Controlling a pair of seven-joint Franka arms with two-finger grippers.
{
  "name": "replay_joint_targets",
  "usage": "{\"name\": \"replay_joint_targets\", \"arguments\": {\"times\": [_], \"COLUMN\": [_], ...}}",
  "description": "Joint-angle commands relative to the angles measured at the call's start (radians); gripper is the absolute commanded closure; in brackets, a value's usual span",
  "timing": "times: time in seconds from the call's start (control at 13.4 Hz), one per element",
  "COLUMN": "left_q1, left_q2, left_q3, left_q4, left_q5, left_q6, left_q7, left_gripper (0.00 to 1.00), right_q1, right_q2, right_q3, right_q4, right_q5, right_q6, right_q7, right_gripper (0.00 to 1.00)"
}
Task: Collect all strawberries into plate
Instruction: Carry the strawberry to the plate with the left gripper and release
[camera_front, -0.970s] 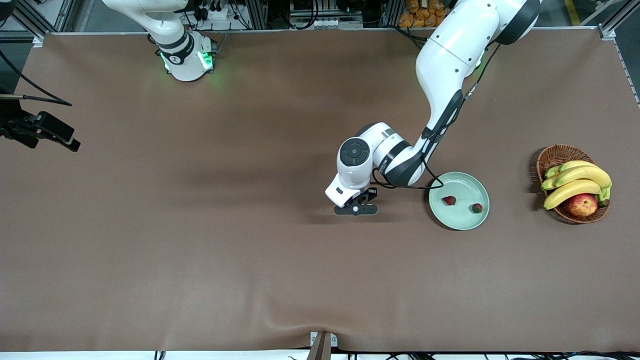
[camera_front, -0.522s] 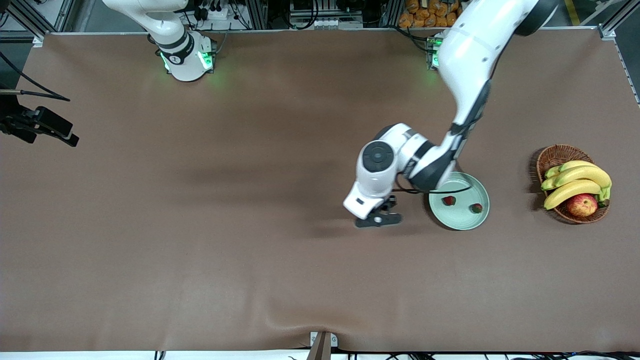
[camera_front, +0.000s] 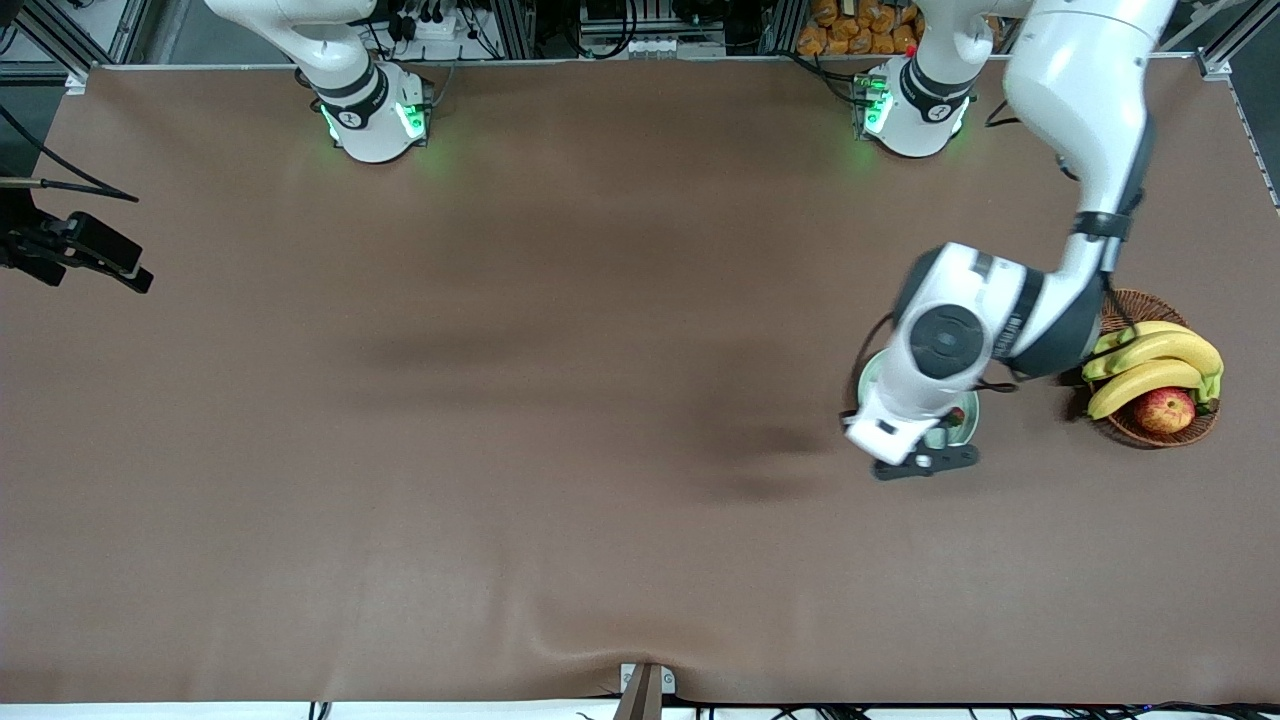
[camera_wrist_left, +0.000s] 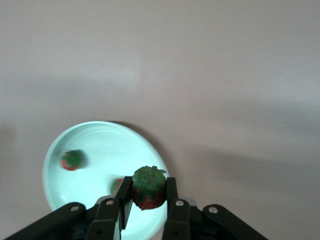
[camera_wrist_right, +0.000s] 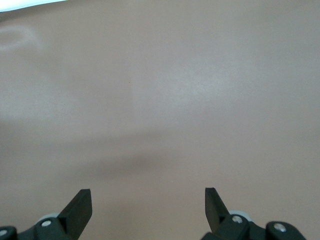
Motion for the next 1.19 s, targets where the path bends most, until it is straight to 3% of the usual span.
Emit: {"name": "replay_joint_targets", "arguments": {"times": [0.0, 0.15, 0.22, 0.3, 0.37, 0.45, 0.82, 1.12], "left_q1": [0.079, 0.108, 0.109, 0.109, 0.112, 0.128, 0.139, 0.139], "left_q2": [-0.037, -0.025, -0.014, -0.003, 0.003, -0.002, -0.144, -0.218], "left_q3": [-0.013, -0.013, -0.013, -0.012, -0.013, -0.013, -0.013, -0.012], "left_q4": [-0.099, -0.134, -0.138, -0.141, -0.138, -0.132, -0.046, 0.107], "left_q5": [-0.020, -0.019, -0.020, -0.020, -0.020, -0.020, -0.028, -0.120], "left_q6": [0.009, 0.021, 0.021, 0.021, 0.021, 0.021, -0.014, -0.183], "left_q7": [0.084, 0.106, 0.106, 0.106, 0.106, 0.107, 0.107, 0.156], "left_gripper": [1.00, 0.94, 0.84, 0.56, 0.09, 0.00, 0.00, 0.00], "right_q1": [0.002, 0.002, 0.000, 0.000, 0.000, 0.000, -0.001, 0.000], "right_q2": [0.014, 0.014, 0.014, 0.013, 0.013, 0.013, 0.013, 0.013], "right_q3": [0.020, 0.022, 0.020, 0.020, 0.022, 0.020, 0.017, 0.015], "right_q4": [0.036, 0.042, 0.043, 0.046, 0.054, 0.054, 0.054, 0.054], "right_q5": [-0.030, -0.030, -0.028, -0.030, -0.031, -0.030, -0.031, -0.031], "right_q6": [-0.012, -0.010, -0.012, -0.013, -0.016, -0.018, -0.018, -0.018], "right_q7": [-0.001, 0.001, 0.002, 0.002, 0.002, 0.004, 0.002, -0.002], "right_gripper": [0.00, 0.00, 0.00, 0.00, 0.00, 0.00, 0.00, 0.00]}}
